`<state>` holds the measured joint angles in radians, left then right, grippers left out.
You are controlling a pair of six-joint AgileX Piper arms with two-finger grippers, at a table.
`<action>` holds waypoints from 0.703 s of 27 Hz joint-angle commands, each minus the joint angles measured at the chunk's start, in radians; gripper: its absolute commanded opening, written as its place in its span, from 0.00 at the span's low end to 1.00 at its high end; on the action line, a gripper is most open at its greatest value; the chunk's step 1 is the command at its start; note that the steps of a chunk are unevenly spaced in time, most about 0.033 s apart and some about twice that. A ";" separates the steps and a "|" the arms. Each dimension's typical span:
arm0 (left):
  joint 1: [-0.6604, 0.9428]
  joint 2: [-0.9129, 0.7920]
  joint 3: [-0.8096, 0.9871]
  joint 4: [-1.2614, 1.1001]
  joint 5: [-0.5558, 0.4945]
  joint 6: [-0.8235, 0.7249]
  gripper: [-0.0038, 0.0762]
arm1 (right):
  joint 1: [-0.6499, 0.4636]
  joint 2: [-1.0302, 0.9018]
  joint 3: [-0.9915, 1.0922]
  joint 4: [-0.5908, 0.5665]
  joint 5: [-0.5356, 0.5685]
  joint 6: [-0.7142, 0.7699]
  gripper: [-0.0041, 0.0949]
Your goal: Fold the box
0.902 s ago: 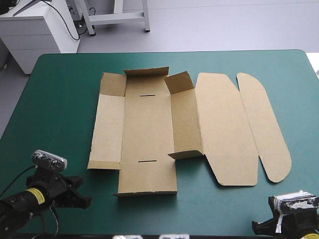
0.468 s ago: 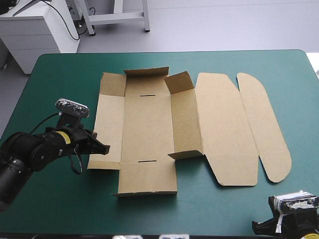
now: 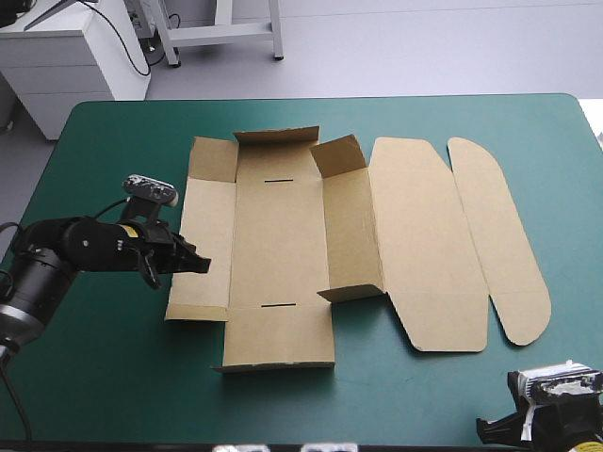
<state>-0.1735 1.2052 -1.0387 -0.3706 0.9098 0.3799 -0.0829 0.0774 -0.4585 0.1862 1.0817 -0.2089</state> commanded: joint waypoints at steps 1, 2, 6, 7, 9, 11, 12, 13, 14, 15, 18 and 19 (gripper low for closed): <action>0.164 -0.002 -0.034 -0.263 0.019 0.205 0.07 | 0.002 0.014 -0.022 0.013 -0.063 -0.003 0.02; 0.229 0.005 -0.034 -0.327 0.052 0.259 0.07 | 0.002 0.014 -0.022 0.013 -0.063 -0.003 0.02; 0.408 0.048 -0.034 -0.472 0.156 0.372 0.07 | 0.002 0.014 -0.022 0.013 -0.063 -0.003 0.02; 0.451 0.066 -0.034 -0.502 0.190 0.403 0.07 | 0.002 0.014 -0.022 0.013 -0.063 -0.003 0.02; 0.524 0.102 -0.034 -0.513 0.235 0.417 0.07 | 0.002 0.014 -0.022 0.013 -0.063 -0.003 0.02; 0.578 0.148 -0.032 -0.499 0.257 0.415 0.07 | 0.002 0.014 -0.022 0.013 -0.063 -0.003 0.02; 0.610 0.200 -0.032 -0.501 0.280 0.404 0.07 | 0.002 0.014 -0.022 0.013 -0.063 -0.003 0.02; 0.621 0.228 -0.032 -0.504 0.287 0.400 0.07 | 0.002 0.014 -0.022 0.013 -0.063 -0.003 0.02; 0.624 0.257 -0.032 -0.505 0.296 0.400 0.08 | 0.002 0.014 -0.022 0.013 -0.063 -0.003 0.02; 0.624 0.279 -0.032 -0.505 0.309 0.400 0.10 | 0.002 0.014 -0.022 0.013 -0.063 -0.003 0.02; 0.619 0.382 -0.032 -0.534 0.371 0.400 0.29 | 0.002 0.014 -0.022 0.013 -0.063 -0.003 0.02; 0.619 0.405 -0.032 -0.558 0.384 0.410 0.36 | 0.002 0.014 -0.022 0.013 -0.063 -0.003 0.02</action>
<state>0.4477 1.5885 -1.0424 -0.8232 1.1951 0.7819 -0.0829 0.0774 -0.4585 0.1862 1.0817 -0.2089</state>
